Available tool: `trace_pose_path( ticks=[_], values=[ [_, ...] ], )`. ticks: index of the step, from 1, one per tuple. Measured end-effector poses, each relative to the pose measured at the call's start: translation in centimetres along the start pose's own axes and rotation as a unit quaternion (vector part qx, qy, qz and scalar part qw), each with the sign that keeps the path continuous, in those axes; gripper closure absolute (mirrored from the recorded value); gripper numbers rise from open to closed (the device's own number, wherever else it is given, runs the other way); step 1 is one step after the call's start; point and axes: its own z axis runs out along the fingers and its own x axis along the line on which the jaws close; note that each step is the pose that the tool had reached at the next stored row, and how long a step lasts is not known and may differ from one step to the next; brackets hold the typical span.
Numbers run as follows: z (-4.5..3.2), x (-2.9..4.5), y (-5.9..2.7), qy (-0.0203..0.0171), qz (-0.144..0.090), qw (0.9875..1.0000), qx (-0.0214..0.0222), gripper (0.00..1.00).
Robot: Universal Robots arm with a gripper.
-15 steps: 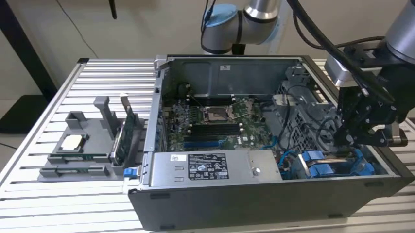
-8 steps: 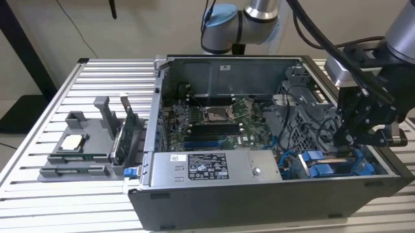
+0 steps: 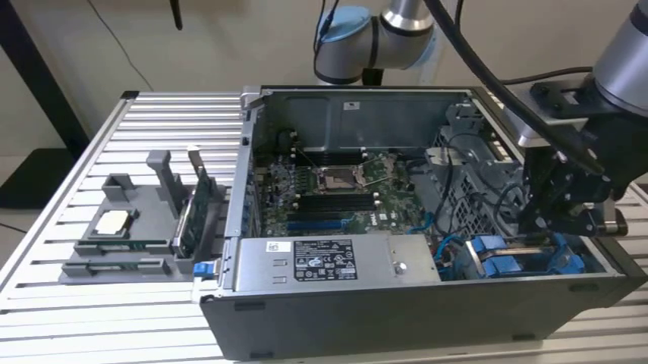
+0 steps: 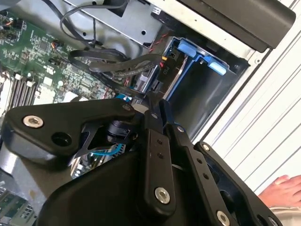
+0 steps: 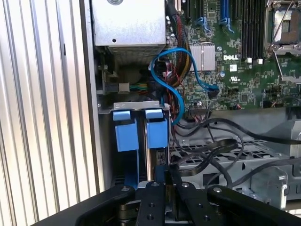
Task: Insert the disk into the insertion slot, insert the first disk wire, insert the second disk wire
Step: 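Insert the second disk wire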
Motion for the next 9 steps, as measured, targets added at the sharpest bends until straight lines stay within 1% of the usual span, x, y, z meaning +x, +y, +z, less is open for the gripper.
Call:
trace_pose_path(
  ticks=[6,9],
  values=[
    [0.63,0.05,-0.34,0.0000,0.000,1.0000,0.0000,0.84],
    [1.11,0.09,-0.45,-0.0019,0.000,1.0000,-0.0001,0.84]
  ],
)
